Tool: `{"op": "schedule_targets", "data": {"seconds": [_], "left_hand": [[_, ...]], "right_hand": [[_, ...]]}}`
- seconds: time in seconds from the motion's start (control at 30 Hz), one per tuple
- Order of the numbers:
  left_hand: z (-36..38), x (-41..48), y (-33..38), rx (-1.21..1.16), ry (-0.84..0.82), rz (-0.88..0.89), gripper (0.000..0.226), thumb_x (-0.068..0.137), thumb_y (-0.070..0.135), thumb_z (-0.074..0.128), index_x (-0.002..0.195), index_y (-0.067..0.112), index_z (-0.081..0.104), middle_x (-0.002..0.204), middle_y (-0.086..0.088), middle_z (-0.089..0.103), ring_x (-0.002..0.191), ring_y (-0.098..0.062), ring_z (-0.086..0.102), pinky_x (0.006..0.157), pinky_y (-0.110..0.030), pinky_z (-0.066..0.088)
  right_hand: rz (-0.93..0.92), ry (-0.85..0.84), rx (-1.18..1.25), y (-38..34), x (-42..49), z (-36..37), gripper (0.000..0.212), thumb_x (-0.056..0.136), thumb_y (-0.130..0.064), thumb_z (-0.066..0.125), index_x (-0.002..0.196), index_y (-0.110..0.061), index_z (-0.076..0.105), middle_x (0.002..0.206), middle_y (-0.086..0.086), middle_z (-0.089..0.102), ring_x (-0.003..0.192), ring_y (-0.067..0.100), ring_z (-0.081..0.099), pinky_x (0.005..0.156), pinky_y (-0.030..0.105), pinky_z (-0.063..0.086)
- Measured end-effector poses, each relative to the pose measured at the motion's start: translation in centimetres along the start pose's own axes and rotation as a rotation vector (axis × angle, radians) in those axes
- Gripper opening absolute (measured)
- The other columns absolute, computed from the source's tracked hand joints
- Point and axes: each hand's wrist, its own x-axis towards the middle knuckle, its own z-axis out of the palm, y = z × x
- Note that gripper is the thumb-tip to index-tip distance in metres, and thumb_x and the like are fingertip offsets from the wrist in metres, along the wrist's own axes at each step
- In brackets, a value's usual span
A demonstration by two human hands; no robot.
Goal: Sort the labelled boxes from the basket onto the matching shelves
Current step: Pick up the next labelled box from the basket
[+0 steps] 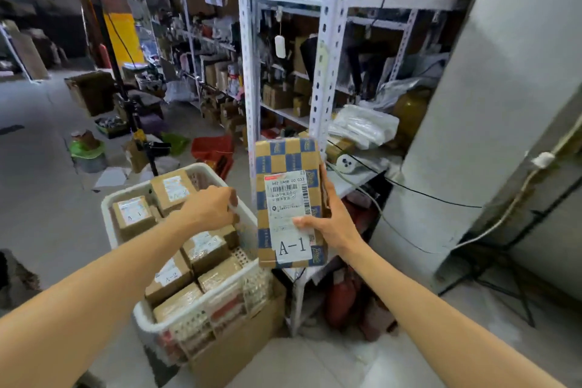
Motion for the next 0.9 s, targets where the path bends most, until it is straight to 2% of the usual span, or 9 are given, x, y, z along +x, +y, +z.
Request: {"op": "schedule_targets", "data": {"seconds": [0.17, 0.3, 0.37, 0.43, 0.53, 0.57, 0.67, 0.77, 0.9], "left_hand": [[0.5, 0.4, 6.6, 0.003, 0.000, 0.095, 0.032, 0.082, 0.038, 0.066, 0.111, 0.024, 0.061, 0.104, -0.001, 0.066, 0.096, -0.023, 0.063, 0.083, -0.036, 0.053], [0.8, 0.9, 14.0, 0.000, -0.033, 0.288, 0.036, 0.083, 0.040, 0.066, 0.112, 0.020, 0.059, 0.098, 0.000, 0.066, 0.096, -0.025, 0.062, 0.080, -0.038, 0.053], [0.6, 1.0, 18.1, 0.005, -0.034, 0.379, 0.037, 0.083, 0.042, 0.065, 0.111, 0.018, 0.059, 0.096, 0.001, 0.063, 0.094, -0.024, 0.061, 0.076, -0.036, 0.053], [0.6, 1.2, 22.1, 0.021, -0.021, 0.474, 0.036, 0.081, 0.042, 0.066, 0.105, 0.015, 0.062, 0.093, -0.004, 0.066, 0.085, -0.025, 0.062, 0.068, -0.036, 0.051], [0.6, 1.7, 27.4, 0.035, -0.004, 0.605, 0.028, 0.080, 0.036, 0.066, 0.098, 0.014, 0.063, 0.092, -0.005, 0.064, 0.077, -0.023, 0.054, 0.058, -0.033, 0.041], [0.6, 1.9, 29.1, 0.032, 0.001, 0.641, 0.027, 0.081, 0.037, 0.065, 0.100, 0.018, 0.063, 0.095, -0.004, 0.063, 0.078, -0.022, 0.053, 0.061, -0.031, 0.039], [0.9, 2.7, 33.8, 0.029, -0.020, 0.732, 0.035, 0.083, 0.042, 0.065, 0.113, 0.024, 0.060, 0.110, 0.001, 0.063, 0.098, -0.022, 0.059, 0.080, -0.032, 0.047], [1.4, 3.3, 38.3, 0.001, -0.093, 0.853, 0.036, 0.083, 0.041, 0.068, 0.113, 0.022, 0.060, 0.108, 0.001, 0.068, 0.096, -0.019, 0.063, 0.087, -0.037, 0.053], [1.6, 2.7, 43.9, -0.051, -0.169, 1.053, 0.032, 0.084, 0.043, 0.067, 0.109, 0.024, 0.061, 0.109, -0.001, 0.066, 0.096, -0.022, 0.063, 0.086, -0.039, 0.053]], "right_hand": [[-0.022, 0.104, -0.062, 0.0, -5.4, -6.1, 0.109, 0.064, -0.025, 0.083, 0.143, -0.061, 0.017, 0.134, -0.014, 0.058, 0.123, 0.014, 0.057, 0.106, 0.052, 0.042], [0.003, 0.308, -0.028, -0.2, -9.7, -12.3, 0.107, 0.059, -0.026, 0.084, 0.138, -0.066, 0.022, 0.130, -0.010, 0.062, 0.119, 0.015, 0.060, 0.102, 0.053, 0.045], [0.011, 0.400, -0.008, -0.5, -11.7, -15.3, 0.107, 0.060, -0.020, 0.082, 0.137, -0.065, 0.023, 0.128, -0.009, 0.063, 0.115, 0.016, 0.062, 0.100, 0.053, 0.047], [0.010, 0.484, -0.038, -1.0, -13.5, -17.8, 0.109, 0.064, -0.014, 0.080, 0.143, -0.058, 0.019, 0.127, -0.010, 0.064, 0.114, 0.014, 0.063, 0.100, 0.051, 0.048], [0.015, 0.611, -0.092, -2.0, -16.1, -20.5, 0.112, 0.064, -0.016, 0.081, 0.145, -0.059, 0.015, 0.126, -0.011, 0.064, 0.112, 0.014, 0.063, 0.098, 0.051, 0.049], [0.013, 0.654, -0.099, -2.3, -16.9, -21.2, 0.112, 0.066, -0.014, 0.081, 0.146, -0.057, 0.014, 0.128, -0.009, 0.062, 0.112, 0.016, 0.064, 0.096, 0.050, 0.051], [0.006, 0.773, -0.102, -3.4, -19.7, -22.8, 0.114, 0.071, -0.003, 0.079, 0.151, -0.047, 0.010, 0.135, -0.002, 0.057, 0.112, 0.018, 0.064, 0.091, 0.043, 0.055], [0.031, 0.928, -0.153, -4.5, -22.6, -24.1, 0.113, 0.071, -0.009, 0.079, 0.150, -0.050, 0.010, 0.126, -0.009, 0.062, 0.107, 0.009, 0.065, 0.086, 0.033, 0.055], [0.055, 1.136, -0.211, -7.0, -26.5, -25.0, 0.106, 0.071, -0.014, 0.078, 0.149, -0.047, 0.015, 0.127, -0.009, 0.063, 0.113, 0.014, 0.063, 0.096, 0.050, 0.051]]}}
